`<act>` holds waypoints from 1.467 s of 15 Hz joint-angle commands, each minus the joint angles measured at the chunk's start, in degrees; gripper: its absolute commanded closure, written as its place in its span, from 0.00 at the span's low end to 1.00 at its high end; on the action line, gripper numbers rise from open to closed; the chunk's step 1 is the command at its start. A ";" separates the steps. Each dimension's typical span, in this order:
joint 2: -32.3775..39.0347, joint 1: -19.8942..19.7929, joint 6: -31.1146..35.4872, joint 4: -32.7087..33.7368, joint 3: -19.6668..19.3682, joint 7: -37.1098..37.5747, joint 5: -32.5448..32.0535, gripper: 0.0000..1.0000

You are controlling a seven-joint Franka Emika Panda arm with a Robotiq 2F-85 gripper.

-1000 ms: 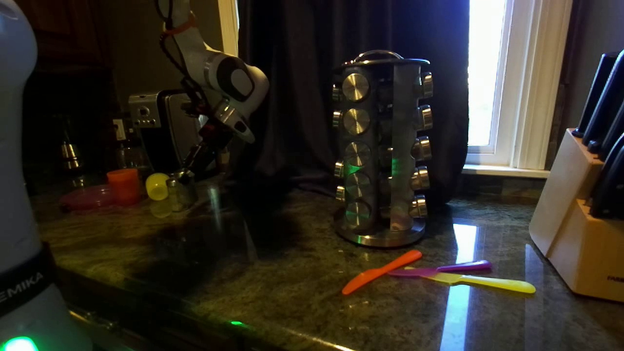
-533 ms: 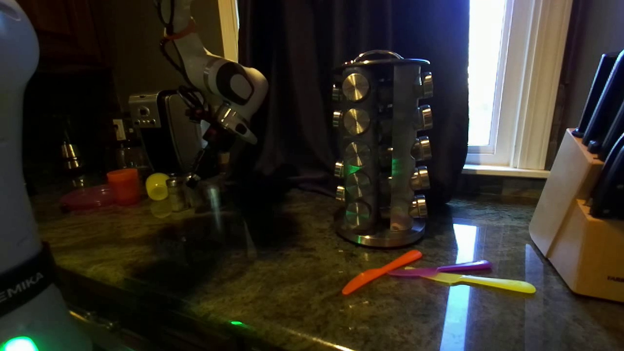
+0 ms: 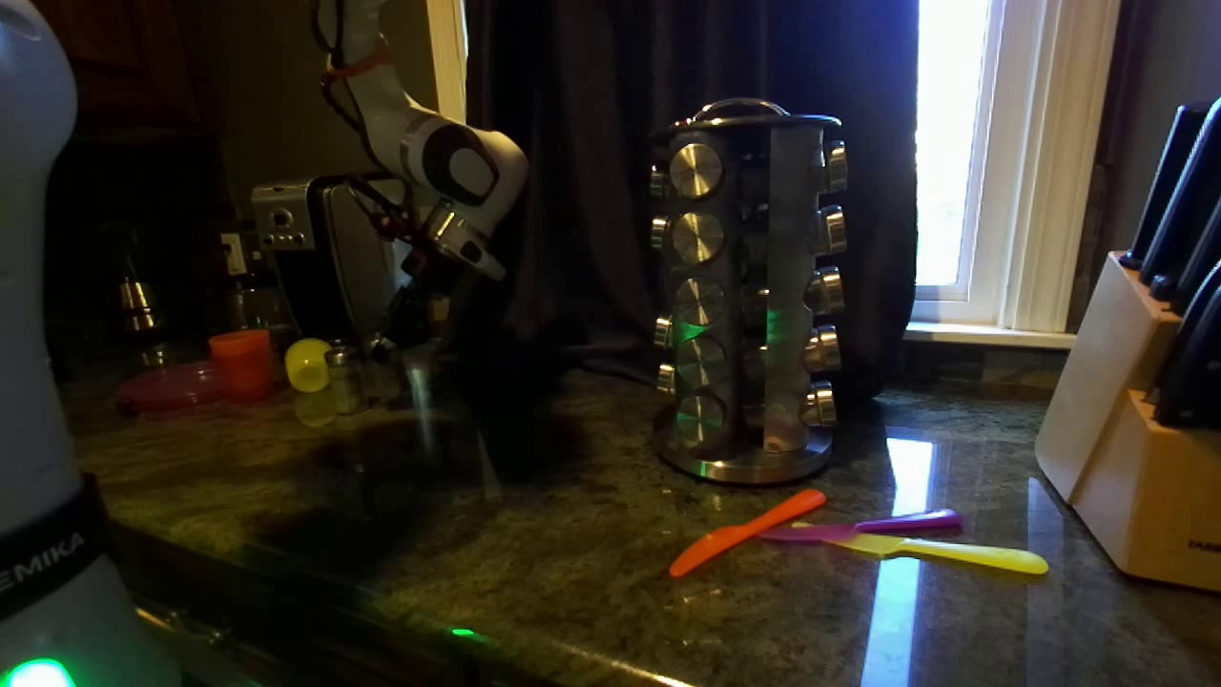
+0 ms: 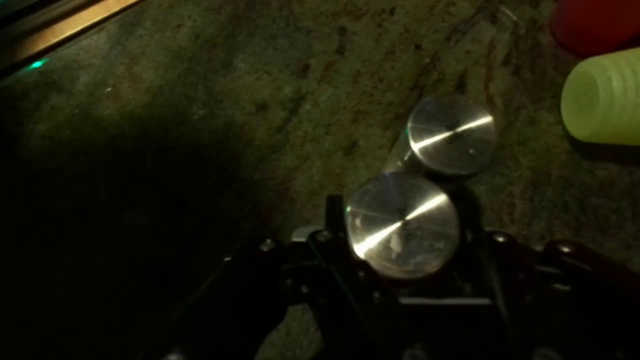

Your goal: Remove one bottle from the holder, then place it on the counter

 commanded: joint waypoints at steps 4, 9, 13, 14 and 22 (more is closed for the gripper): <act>1.90 -0.01 -0.78 1.74 -0.01 0.65 4.76 0.75; 3.08 0.14 -1.20 1.78 -0.24 0.96 5.93 0.75; 3.68 0.05 -1.42 1.81 -0.30 1.26 6.21 0.75; 3.80 -0.03 -1.59 1.82 -0.29 1.25 6.42 0.75; 4.35 -0.27 -2.73 2.26 -0.59 1.29 7.02 0.19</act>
